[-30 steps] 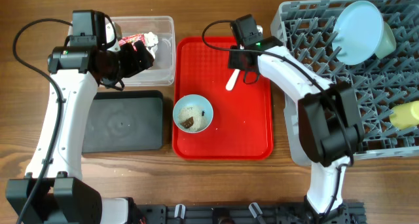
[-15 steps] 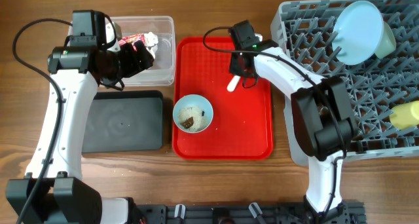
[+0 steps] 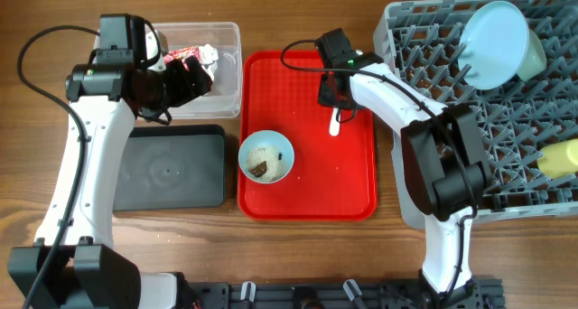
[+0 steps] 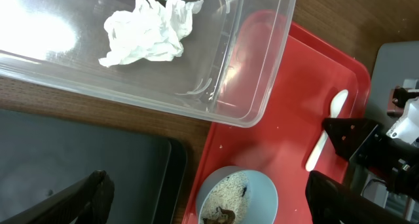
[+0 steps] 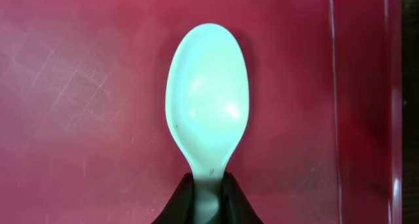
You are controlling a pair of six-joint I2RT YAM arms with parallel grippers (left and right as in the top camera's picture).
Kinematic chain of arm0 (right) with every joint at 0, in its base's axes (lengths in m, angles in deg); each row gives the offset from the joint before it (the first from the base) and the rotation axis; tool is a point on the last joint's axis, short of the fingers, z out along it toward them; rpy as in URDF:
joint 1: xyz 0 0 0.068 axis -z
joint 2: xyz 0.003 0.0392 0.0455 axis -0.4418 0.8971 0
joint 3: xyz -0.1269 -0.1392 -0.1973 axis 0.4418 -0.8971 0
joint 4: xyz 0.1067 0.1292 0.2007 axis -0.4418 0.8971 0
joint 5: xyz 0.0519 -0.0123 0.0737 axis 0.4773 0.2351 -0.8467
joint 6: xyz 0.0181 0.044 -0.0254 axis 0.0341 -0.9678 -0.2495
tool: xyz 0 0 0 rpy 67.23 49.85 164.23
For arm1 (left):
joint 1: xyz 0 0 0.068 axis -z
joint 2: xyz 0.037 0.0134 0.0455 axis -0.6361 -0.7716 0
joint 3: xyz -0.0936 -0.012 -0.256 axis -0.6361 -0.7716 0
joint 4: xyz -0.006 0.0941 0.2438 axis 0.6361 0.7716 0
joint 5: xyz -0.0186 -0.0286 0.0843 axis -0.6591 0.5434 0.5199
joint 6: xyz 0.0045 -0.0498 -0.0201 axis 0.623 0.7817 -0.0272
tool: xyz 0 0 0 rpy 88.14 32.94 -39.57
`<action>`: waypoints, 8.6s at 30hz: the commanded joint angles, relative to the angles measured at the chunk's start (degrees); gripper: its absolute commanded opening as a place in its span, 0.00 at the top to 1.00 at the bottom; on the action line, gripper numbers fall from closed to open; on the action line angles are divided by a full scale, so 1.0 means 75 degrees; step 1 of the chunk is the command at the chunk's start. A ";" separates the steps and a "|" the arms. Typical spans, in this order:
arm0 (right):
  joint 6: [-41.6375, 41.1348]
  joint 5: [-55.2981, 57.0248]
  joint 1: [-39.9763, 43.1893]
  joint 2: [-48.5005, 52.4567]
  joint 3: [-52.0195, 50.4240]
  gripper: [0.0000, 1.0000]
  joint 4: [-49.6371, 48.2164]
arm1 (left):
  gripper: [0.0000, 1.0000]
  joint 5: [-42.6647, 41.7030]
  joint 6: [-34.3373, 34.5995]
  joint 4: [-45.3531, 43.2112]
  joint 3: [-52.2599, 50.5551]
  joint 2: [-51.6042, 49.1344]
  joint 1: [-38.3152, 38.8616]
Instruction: Sort waste into correct bins and load items into the dishwasher rack
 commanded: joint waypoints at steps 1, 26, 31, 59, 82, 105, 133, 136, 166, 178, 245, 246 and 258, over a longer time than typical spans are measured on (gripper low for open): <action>0.0393 -0.0265 -0.0009 -0.0096 -0.0020 0.94 0.0204 | 0.05 0.0017 -0.0119 -0.0012 0.0020 0.0096 -0.0015; 0.5345 -0.1562 0.3159 -0.3905 -0.0230 0.96 0.3025 | 0.01 0.0017 -0.0119 -0.0052 0.0020 0.0096 0.0697; 0.5896 -0.2390 0.3348 -0.3570 -0.0839 0.96 0.3008 | 0.00 0.0017 -0.0108 -0.0052 0.0009 0.0038 0.1384; 0.4637 -0.1848 0.3357 -0.5045 -0.0950 0.46 0.3025 | 0.00 0.1276 0.2567 -0.0227 -0.0009 -0.1711 0.4596; 0.4616 -0.1833 0.3357 -0.5036 -0.0953 0.46 0.3025 | 0.59 0.1909 0.3290 -0.1064 -0.0009 -0.3573 0.5601; 0.4637 -0.1830 0.3357 -0.5036 -0.0953 0.47 0.3095 | 0.96 0.2020 0.2978 -0.0662 -0.0003 -0.2425 0.5555; 0.4642 -0.1684 0.3357 -0.5036 -0.0953 0.48 0.3080 | 0.96 -0.3719 -0.1973 0.1142 -0.0586 -0.0979 -0.0423; 0.4642 -0.1684 0.3357 -0.5036 -0.0950 0.48 0.3080 | 0.96 -0.4707 -0.2576 0.1090 -0.1084 -0.1005 -0.1201; 0.4639 -0.1684 0.3357 -0.5036 -0.0953 0.50 0.3083 | 0.96 -0.9649 -0.3663 0.1113 -0.2914 -0.1536 -0.4159; 0.4639 -0.1684 0.3357 -0.5036 -0.0953 0.50 0.3104 | 0.96 -1.0066 -0.3060 0.0790 -0.2911 -0.1533 -0.4243; 0.4412 -0.1690 0.3357 -0.5036 -0.0953 0.50 0.3101 | 0.96 0.0994 0.0146 -0.5761 -0.1789 -0.2107 0.5187; 0.4412 -0.1690 0.3357 -0.5036 -0.0950 0.50 0.3101 | 0.95 0.0994 0.0146 -0.5779 -0.1789 -0.2107 0.5187; 0.4421 -0.3107 0.3354 -0.5036 -0.0953 0.44 0.2818 | 0.38 0.0991 0.0210 -0.5173 -0.1786 -0.1553 0.4797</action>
